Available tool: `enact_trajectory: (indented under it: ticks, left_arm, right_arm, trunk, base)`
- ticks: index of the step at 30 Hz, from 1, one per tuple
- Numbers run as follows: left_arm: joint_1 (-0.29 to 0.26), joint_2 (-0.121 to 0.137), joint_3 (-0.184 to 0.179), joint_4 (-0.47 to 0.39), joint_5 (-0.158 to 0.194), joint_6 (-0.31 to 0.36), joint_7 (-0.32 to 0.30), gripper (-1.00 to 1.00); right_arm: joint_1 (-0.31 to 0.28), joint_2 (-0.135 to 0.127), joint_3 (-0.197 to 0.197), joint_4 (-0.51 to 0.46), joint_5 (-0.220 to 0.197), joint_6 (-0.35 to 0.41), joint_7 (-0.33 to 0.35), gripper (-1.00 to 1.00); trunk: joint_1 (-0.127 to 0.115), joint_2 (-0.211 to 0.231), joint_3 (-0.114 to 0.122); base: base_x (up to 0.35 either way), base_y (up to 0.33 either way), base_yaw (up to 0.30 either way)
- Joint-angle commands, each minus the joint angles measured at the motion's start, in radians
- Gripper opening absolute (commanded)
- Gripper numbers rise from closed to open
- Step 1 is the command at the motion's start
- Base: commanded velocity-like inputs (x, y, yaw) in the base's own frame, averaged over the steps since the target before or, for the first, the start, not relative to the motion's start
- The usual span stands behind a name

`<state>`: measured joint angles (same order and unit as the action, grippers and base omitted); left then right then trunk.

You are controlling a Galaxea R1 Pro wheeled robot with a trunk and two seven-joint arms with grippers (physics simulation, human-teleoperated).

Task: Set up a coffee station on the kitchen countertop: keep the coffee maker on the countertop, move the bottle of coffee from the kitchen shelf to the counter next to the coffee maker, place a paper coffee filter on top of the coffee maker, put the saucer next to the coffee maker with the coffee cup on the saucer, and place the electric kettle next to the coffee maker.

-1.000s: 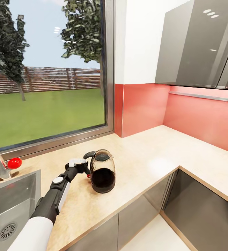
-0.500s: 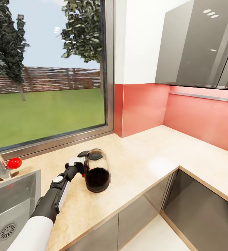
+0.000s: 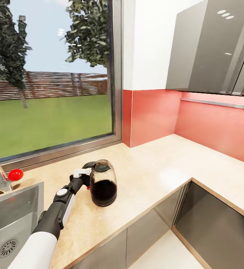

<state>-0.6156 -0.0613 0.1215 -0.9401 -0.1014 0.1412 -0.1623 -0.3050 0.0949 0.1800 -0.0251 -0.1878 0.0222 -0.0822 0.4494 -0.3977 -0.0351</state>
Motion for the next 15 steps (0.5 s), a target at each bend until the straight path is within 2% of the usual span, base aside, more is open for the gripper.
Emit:
enact_trajectory:
  ticks: [1, 11, 15]
  left_arm:
    - [-0.001, -0.002, 0.006, -0.003, -0.011, 0.005, -0.01, -1.0]
    - [-0.003, -0.001, 0.008, -0.005, -0.011, 0.007, -0.01, -1.0]
    - [-0.004, 0.001, 0.019, -0.06, -0.01, 0.022, -0.01, -1.0]
  right_arm:
    - [0.0, 0.0, 0.009, -0.001, -0.01, 0.002, -0.004, 1.0]
    - [-0.001, 0.0, 0.009, -0.001, -0.01, 0.003, -0.004, 1.0]
    - [-0.001, 0.002, 0.009, -0.004, -0.012, 0.002, -0.003, 1.0]
  trunk:
    - [0.001, -0.002, -0.002]
    - [0.001, -0.002, -0.002]
    - [0.001, -0.002, -0.002]
  base:
    - [0.0, 0.0, 0.0]
    - [0.0, 0.0, 0.0]
    - [0.0, 0.0, 0.0]
